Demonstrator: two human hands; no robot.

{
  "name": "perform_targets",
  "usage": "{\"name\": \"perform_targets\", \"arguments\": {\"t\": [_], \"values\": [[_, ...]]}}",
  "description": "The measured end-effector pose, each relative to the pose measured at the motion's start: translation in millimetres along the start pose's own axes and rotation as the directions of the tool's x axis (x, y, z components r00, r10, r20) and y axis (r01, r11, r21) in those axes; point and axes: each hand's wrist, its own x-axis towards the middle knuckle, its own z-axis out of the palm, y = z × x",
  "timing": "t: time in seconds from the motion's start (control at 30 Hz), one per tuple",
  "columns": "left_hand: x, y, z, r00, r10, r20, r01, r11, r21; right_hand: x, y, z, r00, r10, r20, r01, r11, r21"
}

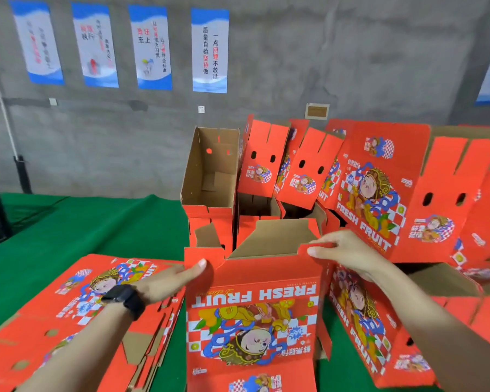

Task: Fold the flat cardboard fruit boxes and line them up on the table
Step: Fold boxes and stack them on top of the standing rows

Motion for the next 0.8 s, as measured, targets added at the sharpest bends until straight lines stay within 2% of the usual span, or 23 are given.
{"name": "perform_targets", "arguments": {"t": [0.1,0.23,0.3,0.37,0.43,0.5,0.57,0.7,0.8], "values": [[-1,-1,5,0.997,0.075,0.034,-0.063,0.959,-0.276,-4,13,-6,0.991,0.112,0.078,-0.115,0.992,0.042],[8,-5,21,0.998,0.047,-0.033,-0.058,0.819,-0.571,-12,34,6,0.961,0.228,0.158,-0.215,0.972,-0.095],[11,-3,31,0.996,0.032,-0.081,-0.08,0.705,-0.705,-18,36,22,0.976,0.194,0.103,-0.175,0.97,-0.172],[11,2,34,0.991,0.03,-0.129,-0.12,0.622,-0.774,-24,32,32,0.996,0.04,-0.076,-0.055,0.977,-0.206],[9,7,33,0.979,0.008,-0.204,-0.166,0.612,-0.773,-30,24,33,0.961,-0.103,-0.257,0.065,0.986,-0.151],[5,18,30,0.944,-0.077,-0.32,-0.184,0.683,-0.707,-34,19,32,0.91,-0.181,-0.373,0.156,0.983,-0.096],[2,30,30,0.89,-0.156,-0.429,-0.169,0.76,-0.628,-36,18,32,0.885,-0.205,-0.418,0.189,0.979,-0.08],[2,37,48,0.847,-0.135,-0.514,-0.211,0.802,-0.558,-33,27,35,0.884,-0.16,-0.439,0.119,0.986,-0.12],[-2,39,69,0.764,-0.101,-0.637,-0.237,0.874,-0.423,-31,36,39,0.872,-0.072,-0.484,0.041,0.996,-0.074]]}}
